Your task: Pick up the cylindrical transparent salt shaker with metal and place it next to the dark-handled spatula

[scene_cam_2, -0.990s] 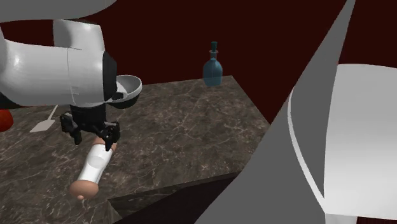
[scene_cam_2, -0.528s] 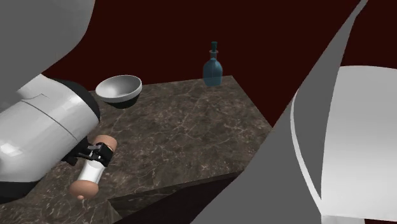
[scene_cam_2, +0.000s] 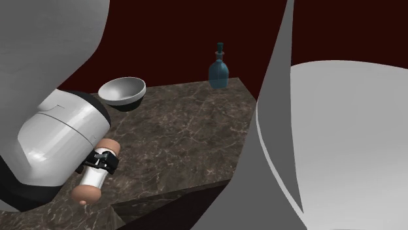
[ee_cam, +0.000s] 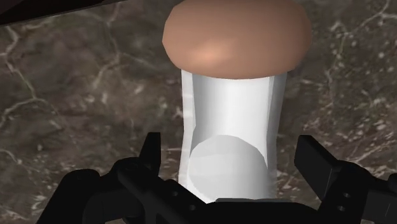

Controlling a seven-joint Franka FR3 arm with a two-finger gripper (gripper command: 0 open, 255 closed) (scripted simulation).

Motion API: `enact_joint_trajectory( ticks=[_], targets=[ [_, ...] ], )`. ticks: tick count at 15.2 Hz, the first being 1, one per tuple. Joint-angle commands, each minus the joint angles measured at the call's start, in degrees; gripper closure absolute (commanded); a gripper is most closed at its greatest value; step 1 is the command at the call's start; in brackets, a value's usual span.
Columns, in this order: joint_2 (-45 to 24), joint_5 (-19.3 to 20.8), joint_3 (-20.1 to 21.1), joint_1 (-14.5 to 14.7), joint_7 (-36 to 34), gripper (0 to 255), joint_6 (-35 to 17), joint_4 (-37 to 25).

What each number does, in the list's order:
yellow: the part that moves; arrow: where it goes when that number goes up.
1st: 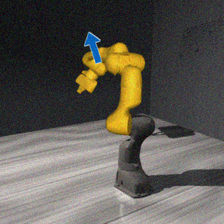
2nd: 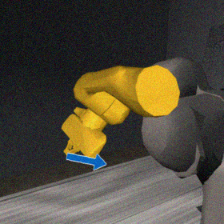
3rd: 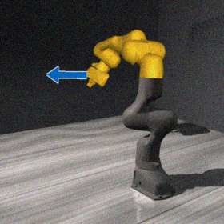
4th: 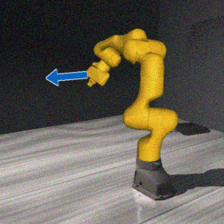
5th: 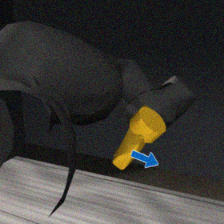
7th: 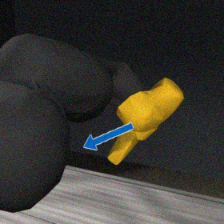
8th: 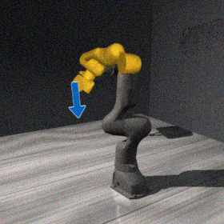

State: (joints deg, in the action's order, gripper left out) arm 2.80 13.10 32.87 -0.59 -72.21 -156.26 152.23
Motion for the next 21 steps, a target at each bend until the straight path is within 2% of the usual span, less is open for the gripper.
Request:
enact_joint_trajectory(
  ticks=[1,3,4,13,17,21],
  targets=[
    [-0.06,0.11,0.0,-0.03,-0.07,0,-0.07,0.01],
    [-0.06,0.11,0.0,-0.03,-0.07,0,-0.07,0.01],
    [-0.06,0.11,0.0,-0.03,-0.07,255,-0.07,0.01],
    [-0.06,0.11,0.0,-0.03,-0.07,255,-0.07,0.01],
    [3.82,-5.76,-0.45,1.35,4.48,255,3.2,-0.22],
    [7.3,-9.83,-1.43,2.84,7.73,255,6.74,-0.82]
  ],
)
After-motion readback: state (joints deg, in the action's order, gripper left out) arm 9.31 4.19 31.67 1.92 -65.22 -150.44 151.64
